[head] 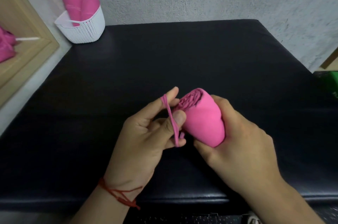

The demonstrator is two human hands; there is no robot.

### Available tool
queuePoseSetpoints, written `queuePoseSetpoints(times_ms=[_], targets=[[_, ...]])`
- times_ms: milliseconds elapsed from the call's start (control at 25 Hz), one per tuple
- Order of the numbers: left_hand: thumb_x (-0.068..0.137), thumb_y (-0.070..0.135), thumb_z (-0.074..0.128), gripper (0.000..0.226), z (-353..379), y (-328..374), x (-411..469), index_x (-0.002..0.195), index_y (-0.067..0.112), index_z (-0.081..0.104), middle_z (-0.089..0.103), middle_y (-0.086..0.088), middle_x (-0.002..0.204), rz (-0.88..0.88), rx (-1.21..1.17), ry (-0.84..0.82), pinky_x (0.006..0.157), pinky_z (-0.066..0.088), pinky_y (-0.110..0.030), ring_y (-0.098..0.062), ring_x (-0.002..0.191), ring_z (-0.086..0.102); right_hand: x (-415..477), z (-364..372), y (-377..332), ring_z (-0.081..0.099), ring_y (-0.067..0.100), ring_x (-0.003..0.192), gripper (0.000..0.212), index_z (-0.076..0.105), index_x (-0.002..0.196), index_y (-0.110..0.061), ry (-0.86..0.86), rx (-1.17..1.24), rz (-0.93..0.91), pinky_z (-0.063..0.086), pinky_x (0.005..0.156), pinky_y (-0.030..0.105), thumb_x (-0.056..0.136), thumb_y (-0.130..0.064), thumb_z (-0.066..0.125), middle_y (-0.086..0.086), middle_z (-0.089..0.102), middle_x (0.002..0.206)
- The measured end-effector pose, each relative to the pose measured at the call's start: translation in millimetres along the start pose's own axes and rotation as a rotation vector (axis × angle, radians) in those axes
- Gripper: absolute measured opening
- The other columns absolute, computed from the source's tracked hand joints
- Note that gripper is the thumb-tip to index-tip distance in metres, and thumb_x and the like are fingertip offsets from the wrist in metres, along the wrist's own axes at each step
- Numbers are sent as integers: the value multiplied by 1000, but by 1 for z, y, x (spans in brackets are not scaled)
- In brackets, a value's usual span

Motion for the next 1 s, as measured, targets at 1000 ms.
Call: queuePoseSetpoints(times_ms=[1000], targets=[[92, 49, 64, 33, -16, 12, -5, 124, 56, 59, 59, 19, 119, 67, 776, -244, 86, 56, -23, -3, 105, 66, 1, 4, 4, 62, 8, 121, 35, 69, 124, -46, -313, 403, -152, 48, 100, 38, 95, -56, 52, -23, 64, 131]])
Point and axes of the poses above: each hand's wrist, its own x-axis towards the middle knuckle, its own z-axis out of the palm, y = z × x, the point moved 1 cm from there along x, towards the middle knuckle
